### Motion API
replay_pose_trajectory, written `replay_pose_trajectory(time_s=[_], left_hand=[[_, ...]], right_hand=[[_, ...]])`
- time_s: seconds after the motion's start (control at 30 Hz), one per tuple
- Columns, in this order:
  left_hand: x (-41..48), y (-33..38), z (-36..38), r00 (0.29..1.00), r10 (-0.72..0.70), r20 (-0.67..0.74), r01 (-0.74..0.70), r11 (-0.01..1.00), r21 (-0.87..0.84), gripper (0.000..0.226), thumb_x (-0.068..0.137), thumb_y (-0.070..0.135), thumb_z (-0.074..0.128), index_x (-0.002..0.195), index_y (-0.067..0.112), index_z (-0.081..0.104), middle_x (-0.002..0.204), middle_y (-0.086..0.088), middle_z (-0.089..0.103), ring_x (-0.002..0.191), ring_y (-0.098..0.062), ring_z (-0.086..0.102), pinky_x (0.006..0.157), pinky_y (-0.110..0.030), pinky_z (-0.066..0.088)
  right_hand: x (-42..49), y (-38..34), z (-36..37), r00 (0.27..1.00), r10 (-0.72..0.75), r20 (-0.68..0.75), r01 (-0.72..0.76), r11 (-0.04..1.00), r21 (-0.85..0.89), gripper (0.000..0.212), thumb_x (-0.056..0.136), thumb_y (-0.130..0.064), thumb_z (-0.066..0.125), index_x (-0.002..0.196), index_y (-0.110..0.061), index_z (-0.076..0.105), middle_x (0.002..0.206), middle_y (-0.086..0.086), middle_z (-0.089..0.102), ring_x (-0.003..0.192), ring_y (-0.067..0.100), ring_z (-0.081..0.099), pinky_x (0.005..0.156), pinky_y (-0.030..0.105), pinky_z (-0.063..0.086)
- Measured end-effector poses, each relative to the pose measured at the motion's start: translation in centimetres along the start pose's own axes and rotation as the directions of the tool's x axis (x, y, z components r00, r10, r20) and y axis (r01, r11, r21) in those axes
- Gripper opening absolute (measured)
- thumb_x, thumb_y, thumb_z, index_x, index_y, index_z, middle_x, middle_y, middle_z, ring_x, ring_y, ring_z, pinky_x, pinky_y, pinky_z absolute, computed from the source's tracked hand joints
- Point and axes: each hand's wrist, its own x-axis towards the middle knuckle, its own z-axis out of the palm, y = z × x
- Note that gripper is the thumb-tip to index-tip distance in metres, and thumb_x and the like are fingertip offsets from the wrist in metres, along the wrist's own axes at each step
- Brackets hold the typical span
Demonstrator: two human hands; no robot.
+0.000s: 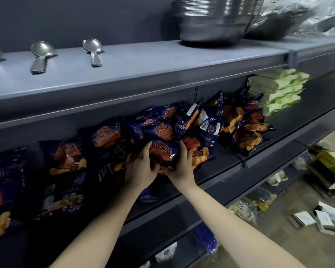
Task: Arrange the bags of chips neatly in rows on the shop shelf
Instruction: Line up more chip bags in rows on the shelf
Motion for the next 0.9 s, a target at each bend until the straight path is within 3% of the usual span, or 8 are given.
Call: replay_pose_trajectory(time_s=[0.13, 0.23, 0.3, 0.47, 0.63, 0.73, 0.83, 0.9], left_hand=[[0.3, 0.3, -2.0, 0.998, 0.003, -0.061, -0.013, 0.987, -0.161, 0.082, 0.081, 0.03, 0.065, 0.146, 0.02, 0.017, 0.129, -0.012, 0.055, 0.111, -0.03, 0.057, 0.102, -0.042, 0.039], [0.9, 1.1, -3.7, 0.987, -0.023, -0.16, -0.017, 0.969, -0.247, 0.078, 0.082, 0.03, 0.062, 0.146, 0.017, 0.02, 0.134, -0.013, 0.051, 0.114, -0.031, 0.055, 0.1, -0.038, 0.039], [1.0, 1.4, -4.5, 0.974, -0.055, -0.22, -0.025, 0.939, -0.342, 0.077, 0.079, 0.042, 0.054, 0.145, 0.024, 0.018, 0.134, -0.012, 0.051, 0.117, -0.031, 0.053, 0.099, -0.045, 0.043], [-0.1, 0.9, -7.1, 0.928, -0.103, -0.359, -0.094, 0.866, -0.491, 0.075, 0.077, 0.038, 0.048, 0.145, 0.021, 0.021, 0.143, -0.009, 0.041, 0.129, -0.024, 0.041, 0.107, -0.044, 0.036], [-2.8, -3.8, -10.9, 0.885, -0.174, -0.431, -0.053, 0.884, -0.464, 0.074, 0.075, 0.038, 0.047, 0.144, 0.017, 0.027, 0.142, -0.007, 0.041, 0.129, -0.024, 0.04, 0.108, -0.043, 0.035], [-5.7, -8.2, -13.4, 0.878, -0.252, -0.407, 0.052, 0.895, -0.442, 0.075, 0.076, 0.04, 0.049, 0.145, 0.026, 0.025, 0.142, -0.006, 0.042, 0.128, -0.019, 0.041, 0.105, -0.027, 0.033], [-8.9, -12.5, -15.7, 0.862, -0.289, -0.416, 0.095, 0.899, -0.427, 0.074, 0.081, 0.024, 0.063, 0.144, 0.03, 0.025, 0.14, -0.003, 0.043, 0.129, -0.016, 0.041, 0.104, -0.017, 0.029], [-10.7, -14.9, -17.2, 0.841, -0.321, -0.436, 0.107, 0.888, -0.447, 0.074, 0.083, 0.017, 0.066, 0.142, 0.032, 0.023, 0.142, 0.005, 0.04, 0.132, -0.014, 0.037, 0.107, -0.015, 0.025]], right_hand=[[0.0, -1.2, -0.1, 0.986, -0.129, -0.107, 0.137, 0.988, 0.067, 0.088, 0.077, 0.004, 0.066, 0.148, -0.02, 0.02, 0.144, 0.005, 0.029, 0.13, 0.008, 0.028, 0.09, -0.009, 0.016], [0.6, -2.6, -0.8, 0.961, -0.226, -0.162, 0.245, 0.964, 0.106, 0.091, 0.076, 0.01, 0.063, 0.148, -0.018, 0.016, 0.145, 0.003, 0.029, 0.134, 0.008, 0.027, 0.109, 0.017, 0.03], [0.9, -3.8, -1.4, 0.951, -0.251, -0.179, 0.277, 0.95, 0.142, 0.091, 0.076, 0.012, 0.061, 0.149, -0.018, 0.014, 0.143, -0.005, 0.029, 0.137, 0.008, 0.027, 0.11, 0.035, 0.036], [0.7, -6.6, -1.0, 0.949, -0.283, -0.136, 0.308, 0.923, 0.231, 0.095, 0.078, -0.004, 0.065, 0.147, -0.04, 0.01, 0.15, -0.004, 0.03, 0.137, 0.02, 0.035, 0.103, 0.048, 0.043], [-1.3, -10.0, 3.9, 0.966, -0.259, 0.002, 0.238, 0.89, 0.389, 0.095, 0.082, -0.006, 0.068, 0.15, -0.029, 0.006, 0.136, -0.003, 0.045, 0.124, 0.0, 0.045, 0.107, 0.035, 0.041], [-3.0, -12.5, 8.2, 0.961, -0.248, 0.121, 0.158, 0.854, 0.496, 0.094, 0.083, -0.013, 0.07, 0.15, -0.032, 0.006, 0.129, -0.015, 0.049, 0.118, -0.016, 0.042, 0.106, 0.02, 0.038], [-4.5, -15.1, 12.3, 0.941, -0.242, 0.235, 0.065, 0.815, 0.576, 0.096, 0.081, -0.015, 0.072, 0.146, -0.044, 0.008, 0.146, -0.014, 0.031, 0.134, -0.002, 0.031, 0.112, 0.032, 0.031], [-5.3, -16.5, 14.9, 0.917, -0.268, 0.294, 0.04, 0.797, 0.603, 0.097, 0.081, -0.008, 0.07, 0.146, -0.042, 0.007, 0.134, -0.023, 0.036, 0.122, -0.014, 0.04, 0.105, 0.027, 0.039]])
